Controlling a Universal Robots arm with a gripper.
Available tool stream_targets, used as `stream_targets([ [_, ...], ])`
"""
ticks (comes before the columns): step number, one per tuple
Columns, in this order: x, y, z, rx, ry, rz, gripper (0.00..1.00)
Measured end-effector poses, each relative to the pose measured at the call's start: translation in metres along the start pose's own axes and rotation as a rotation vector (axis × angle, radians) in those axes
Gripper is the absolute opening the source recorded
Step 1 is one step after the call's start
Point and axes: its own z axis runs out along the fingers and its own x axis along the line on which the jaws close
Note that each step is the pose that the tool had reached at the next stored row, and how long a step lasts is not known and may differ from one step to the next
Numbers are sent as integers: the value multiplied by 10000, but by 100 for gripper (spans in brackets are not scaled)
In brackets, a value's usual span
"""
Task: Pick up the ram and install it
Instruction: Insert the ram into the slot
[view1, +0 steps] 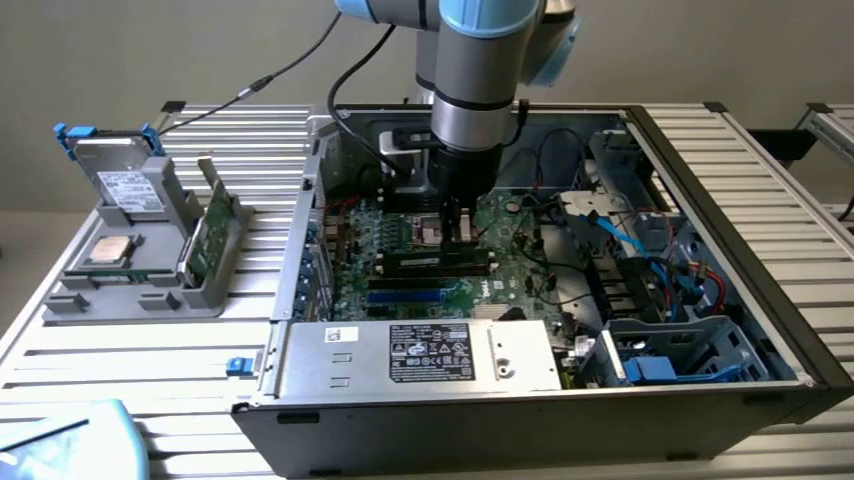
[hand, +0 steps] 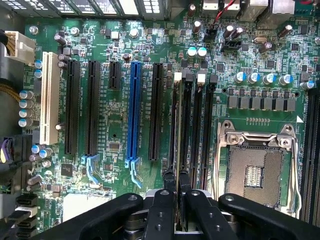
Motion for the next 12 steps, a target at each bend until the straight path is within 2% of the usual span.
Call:
stream_targets([
  [2,0,1,0,-20,-2,1,14],
  [12,0,0,15,-42,-2,0,14],
])
